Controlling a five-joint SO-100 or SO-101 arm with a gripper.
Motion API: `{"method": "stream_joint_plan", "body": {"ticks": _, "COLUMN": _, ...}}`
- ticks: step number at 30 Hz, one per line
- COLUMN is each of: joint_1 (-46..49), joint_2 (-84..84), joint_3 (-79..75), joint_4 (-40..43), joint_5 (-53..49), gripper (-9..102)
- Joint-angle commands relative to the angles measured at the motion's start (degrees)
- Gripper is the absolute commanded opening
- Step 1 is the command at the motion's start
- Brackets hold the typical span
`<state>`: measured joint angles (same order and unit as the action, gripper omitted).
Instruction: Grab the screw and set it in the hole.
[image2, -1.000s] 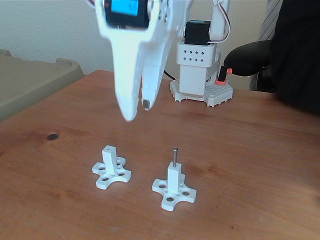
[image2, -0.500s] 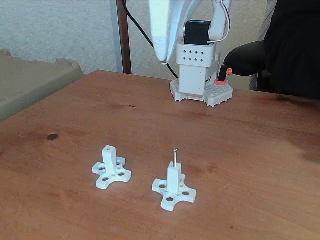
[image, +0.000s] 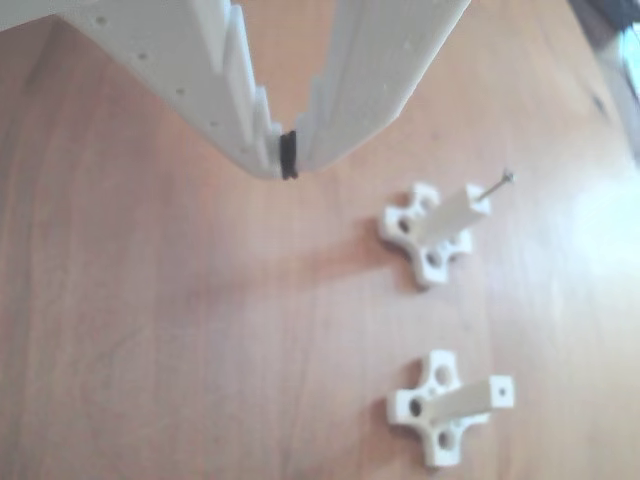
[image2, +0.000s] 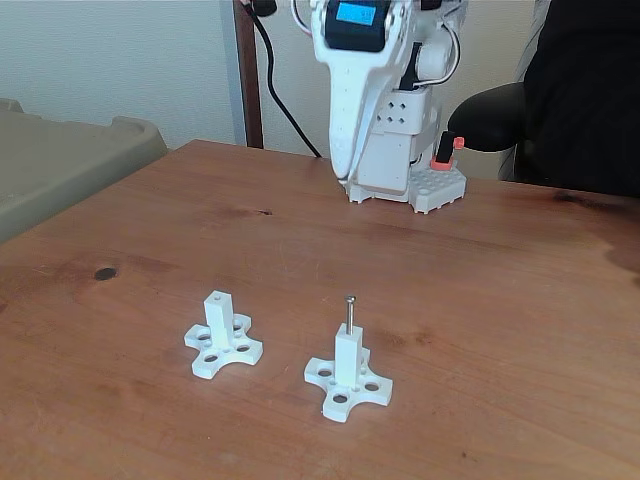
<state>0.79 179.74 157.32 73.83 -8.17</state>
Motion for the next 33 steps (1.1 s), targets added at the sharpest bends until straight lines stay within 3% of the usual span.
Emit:
{"method": "stream_joint_plan", "body": {"ticks": 1, "joint_1": 1.05, "joint_2": 5.27, "joint_3": 3.16, "joint_4": -1.85, "joint_5": -0.53, "gripper": -4}}
{"method": "stream_joint_plan", "body": {"ticks": 13, "joint_1": 2.02, "joint_2": 18.46, "joint_3": 14.33, "joint_4": 1.49, "joint_5": -0.97, "gripper": -4}}
{"method": "stream_joint_plan", "body": {"ticks": 33, "joint_1": 2.72, "joint_2": 18.90, "joint_3": 14.41, "joint_4": 1.85, "joint_5": -0.79, "gripper": -4}}
